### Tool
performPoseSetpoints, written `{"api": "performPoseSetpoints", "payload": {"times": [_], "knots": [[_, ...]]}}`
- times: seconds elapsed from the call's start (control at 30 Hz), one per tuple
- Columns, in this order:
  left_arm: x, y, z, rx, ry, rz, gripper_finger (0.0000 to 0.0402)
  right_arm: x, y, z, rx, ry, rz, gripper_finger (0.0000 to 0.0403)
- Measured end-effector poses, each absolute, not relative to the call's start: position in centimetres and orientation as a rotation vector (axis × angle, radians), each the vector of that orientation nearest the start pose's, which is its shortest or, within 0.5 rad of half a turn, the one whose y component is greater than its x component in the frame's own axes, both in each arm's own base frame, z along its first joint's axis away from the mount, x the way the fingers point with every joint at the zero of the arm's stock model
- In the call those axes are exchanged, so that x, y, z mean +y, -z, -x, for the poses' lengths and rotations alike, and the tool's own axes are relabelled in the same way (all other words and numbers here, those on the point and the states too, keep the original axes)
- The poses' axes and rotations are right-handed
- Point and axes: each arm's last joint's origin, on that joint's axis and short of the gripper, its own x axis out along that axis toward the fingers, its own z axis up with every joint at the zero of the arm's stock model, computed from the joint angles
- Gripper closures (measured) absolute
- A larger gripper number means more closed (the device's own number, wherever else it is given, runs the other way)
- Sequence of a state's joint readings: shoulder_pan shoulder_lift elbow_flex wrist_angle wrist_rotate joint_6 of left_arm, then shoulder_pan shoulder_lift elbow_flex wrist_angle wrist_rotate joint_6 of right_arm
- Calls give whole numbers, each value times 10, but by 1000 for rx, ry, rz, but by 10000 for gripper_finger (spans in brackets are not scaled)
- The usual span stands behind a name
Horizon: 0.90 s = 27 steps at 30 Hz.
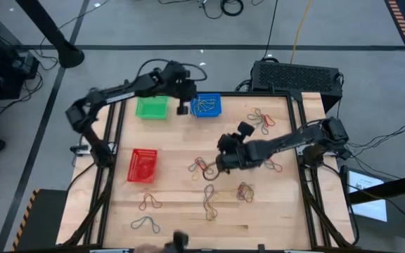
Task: Sort rubber bands into baskets
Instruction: Put the yellow rubber band into the blue bin
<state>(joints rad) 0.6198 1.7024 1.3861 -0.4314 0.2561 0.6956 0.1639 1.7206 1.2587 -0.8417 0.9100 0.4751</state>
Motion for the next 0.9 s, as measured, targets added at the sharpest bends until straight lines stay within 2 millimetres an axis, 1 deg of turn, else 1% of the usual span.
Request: {"api": "performPoseSetpoints", "payload": {"times": [0.07,0.1,0.13,0.2,0.3,0.37,0.4,0.47,0.53,0.6,0.67,0.8,0.9], "knots": [[232,-271,-308,789,-127,-310,400,13,-222,-326,987,850,308,394],[240,-269,-311,780,-142,-311,400,2,-221,-322,1012,823,302,394],[249,-269,-310,766,-164,-307,400,-9,-220,-316,1031,793,288,396],[256,-264,-306,774,-156,-258,400,-30,-219,-303,1011,723,230,401],[263,-267,-308,705,-143,-259,400,-58,-216,-273,886,594,106,401],[265,-270,-307,677,-148,-251,400,-71,-216,-253,717,553,12,402],[266,-271,-308,664,-155,-252,400,-74,-214,-243,635,546,-41,402],[267,-269,-309,659,-158,-253,400,-76,-208,-226,474,554,-142,402],[268,-267,-311,649,-160,-261,400,-70,-199,-213,356,555,-221,402],[269,-265,-316,632,-157,-261,400,-62,-191,-206,246,528,-278,402],[268,-257,-320,632,-141,-210,400,-54,-185,-200,162,489,-294,402],[264,-242,-332,642,-108,-145,400,-43,-195,-197,20,425,-347,403],[258,-236,-339,656,-98,-146,400,-36,-204,-199,-26,380,-350,403]]}}
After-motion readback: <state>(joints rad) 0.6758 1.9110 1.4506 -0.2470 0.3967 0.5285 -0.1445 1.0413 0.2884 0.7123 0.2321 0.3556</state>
